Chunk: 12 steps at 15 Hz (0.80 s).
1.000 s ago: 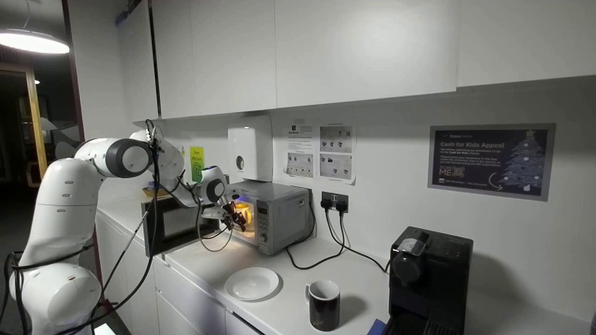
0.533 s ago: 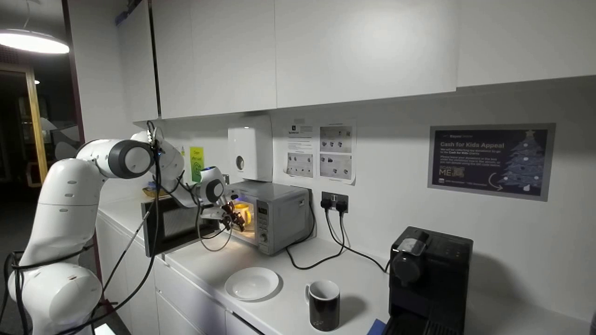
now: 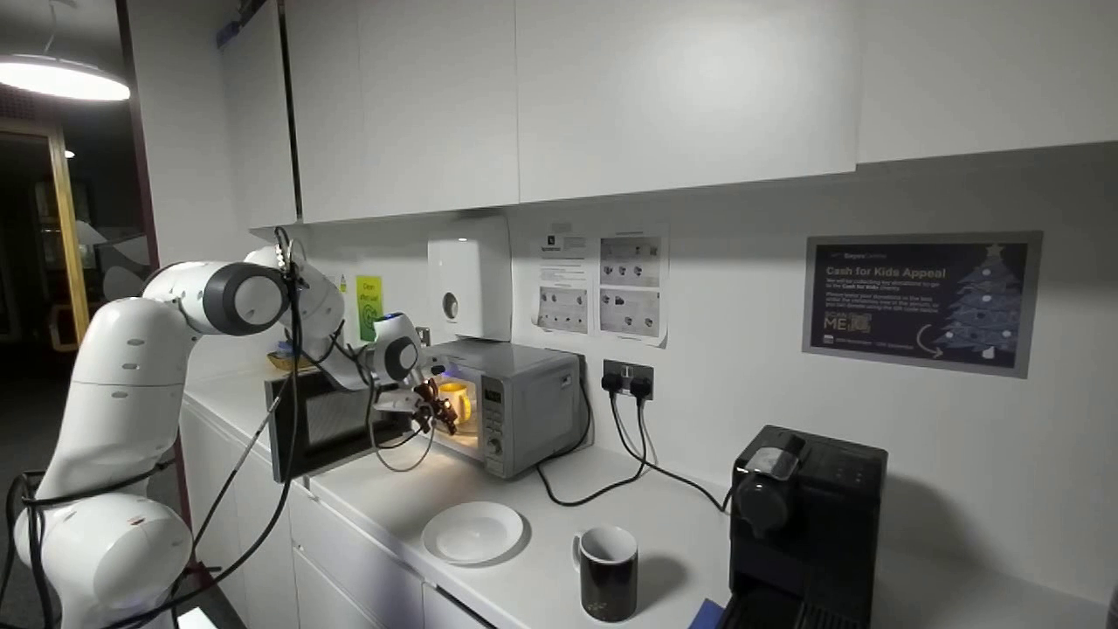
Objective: Remove the mug from the microwave and put it on the counter
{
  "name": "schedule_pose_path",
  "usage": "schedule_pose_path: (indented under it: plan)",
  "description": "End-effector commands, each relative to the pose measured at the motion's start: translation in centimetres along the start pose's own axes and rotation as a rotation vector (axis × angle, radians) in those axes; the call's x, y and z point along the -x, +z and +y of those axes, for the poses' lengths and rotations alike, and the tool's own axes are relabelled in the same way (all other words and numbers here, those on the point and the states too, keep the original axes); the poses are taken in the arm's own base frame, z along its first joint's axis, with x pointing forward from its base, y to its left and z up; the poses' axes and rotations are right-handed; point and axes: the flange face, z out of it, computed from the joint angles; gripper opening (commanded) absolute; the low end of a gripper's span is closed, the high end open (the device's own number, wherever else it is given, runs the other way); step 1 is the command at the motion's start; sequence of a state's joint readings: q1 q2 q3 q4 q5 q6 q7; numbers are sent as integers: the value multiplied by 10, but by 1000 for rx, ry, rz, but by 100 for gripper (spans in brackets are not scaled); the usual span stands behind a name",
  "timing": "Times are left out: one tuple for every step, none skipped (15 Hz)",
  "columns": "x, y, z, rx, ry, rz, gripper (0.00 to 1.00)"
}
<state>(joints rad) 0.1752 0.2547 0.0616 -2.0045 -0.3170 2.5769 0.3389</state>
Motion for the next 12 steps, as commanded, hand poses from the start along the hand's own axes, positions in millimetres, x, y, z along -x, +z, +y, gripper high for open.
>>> schedule_pose_path:
  plan:
    - [0, 0, 1, -1, -1, -1, 100]
    - [0, 0, 1, -1, 0, -1, 100]
    - [0, 0, 1, -1, 0, -1, 100]
    - [0, -1, 2, 20, 6, 14, 100]
    - [1, -1, 2, 31, 12, 29, 100]
    - [3, 1, 0, 38, 17, 39, 100]
    - [6, 2, -2, 45, 22, 50, 100]
    - [8, 3, -4, 52, 25, 56, 100]
    - [11, 4, -7, 58, 28, 66, 100]
    - [14, 5, -11, 61, 31, 78, 100]
    - [16, 5, -14, 63, 35, 91, 100]
    - [18, 5, -17, 66, 44, 110, 100]
